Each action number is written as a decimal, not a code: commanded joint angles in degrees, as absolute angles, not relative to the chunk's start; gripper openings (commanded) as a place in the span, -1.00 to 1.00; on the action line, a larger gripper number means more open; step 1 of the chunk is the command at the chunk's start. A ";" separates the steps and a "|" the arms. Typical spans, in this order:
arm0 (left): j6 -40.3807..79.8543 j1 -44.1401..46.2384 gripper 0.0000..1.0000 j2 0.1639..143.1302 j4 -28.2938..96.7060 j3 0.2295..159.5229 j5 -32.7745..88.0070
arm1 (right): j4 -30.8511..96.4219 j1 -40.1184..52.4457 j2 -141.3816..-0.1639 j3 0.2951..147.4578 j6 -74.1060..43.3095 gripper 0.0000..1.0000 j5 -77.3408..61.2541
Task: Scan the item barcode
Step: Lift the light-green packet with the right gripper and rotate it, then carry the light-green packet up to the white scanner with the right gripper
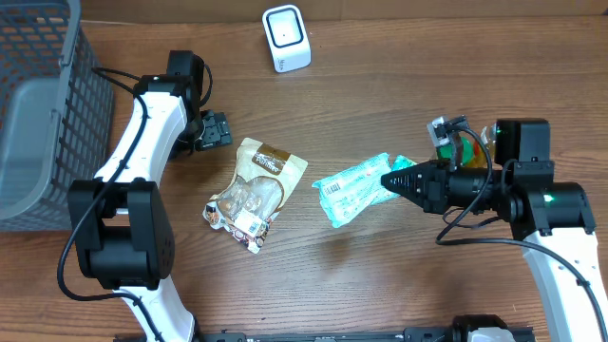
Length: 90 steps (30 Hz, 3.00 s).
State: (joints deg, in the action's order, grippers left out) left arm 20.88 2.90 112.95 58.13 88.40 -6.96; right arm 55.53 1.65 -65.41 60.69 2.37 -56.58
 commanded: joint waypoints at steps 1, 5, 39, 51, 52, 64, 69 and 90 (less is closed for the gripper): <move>20.60 3.14 0.99 111.85 58.24 89.08 -7.90 | 54.61 3.77 -64.42 61.52 -1.50 -0.92 -44.05; 20.60 3.14 0.99 111.85 58.24 89.08 -7.90 | 54.61 6.70 -65.30 61.52 -3.22 -0.93 -35.57; 20.60 3.14 0.99 111.85 58.24 89.08 -7.90 | 65.69 25.45 -94.63 118.76 -2.63 -0.93 8.69; 20.60 3.14 0.99 111.85 58.24 89.08 -7.90 | 63.13 29.12 -107.02 127.90 5.52 -0.92 12.38; 20.60 3.14 0.99 111.85 58.24 89.08 -7.90 | 62.28 29.80 -108.14 127.90 7.86 -0.92 14.61; 20.60 3.14 0.99 111.85 58.24 89.08 -7.90 | 48.01 34.54 -123.96 127.87 21.82 -0.88 29.10; 20.60 3.14 0.99 111.85 58.24 89.08 -7.90 | 40.97 34.54 -128.55 127.87 23.09 -0.89 29.56; 20.60 3.14 0.99 111.85 58.24 89.08 -7.90 | 11.90 32.18 -140.44 127.87 46.15 -0.93 26.15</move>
State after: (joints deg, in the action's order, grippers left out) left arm 20.86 2.90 112.95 58.30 88.40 -7.18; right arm 14.15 33.12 -140.14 126.65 43.92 27.49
